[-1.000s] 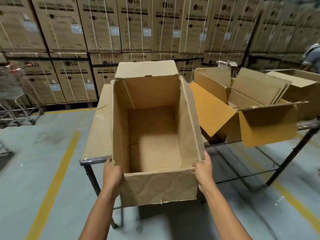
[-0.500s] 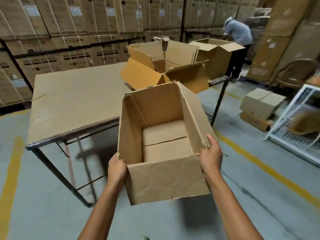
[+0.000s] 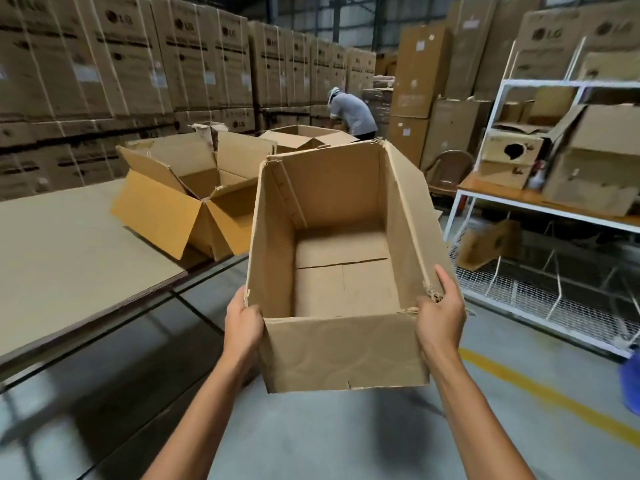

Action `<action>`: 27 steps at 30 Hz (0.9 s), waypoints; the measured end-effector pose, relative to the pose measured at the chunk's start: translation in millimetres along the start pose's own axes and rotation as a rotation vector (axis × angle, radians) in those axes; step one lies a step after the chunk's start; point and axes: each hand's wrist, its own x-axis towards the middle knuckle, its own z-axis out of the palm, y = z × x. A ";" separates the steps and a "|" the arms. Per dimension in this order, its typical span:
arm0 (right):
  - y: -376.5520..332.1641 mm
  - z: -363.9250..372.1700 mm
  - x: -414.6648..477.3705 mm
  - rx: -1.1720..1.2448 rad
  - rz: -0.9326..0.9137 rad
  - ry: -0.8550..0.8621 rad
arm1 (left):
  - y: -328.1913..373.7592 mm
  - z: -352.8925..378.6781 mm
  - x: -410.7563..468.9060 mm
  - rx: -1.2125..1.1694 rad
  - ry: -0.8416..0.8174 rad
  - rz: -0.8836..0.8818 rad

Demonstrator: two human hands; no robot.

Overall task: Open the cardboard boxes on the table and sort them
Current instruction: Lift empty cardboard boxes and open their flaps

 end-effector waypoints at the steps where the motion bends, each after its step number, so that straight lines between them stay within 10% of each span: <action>1: -4.4 4.8 13.8 0.024 -0.021 -0.006 | 6.5 10.0 12.4 -0.007 0.006 0.032; 27: -112.9 323.4 358.9 0.597 -0.354 -0.163 | 161.2 96.8 380.0 0.148 0.394 0.656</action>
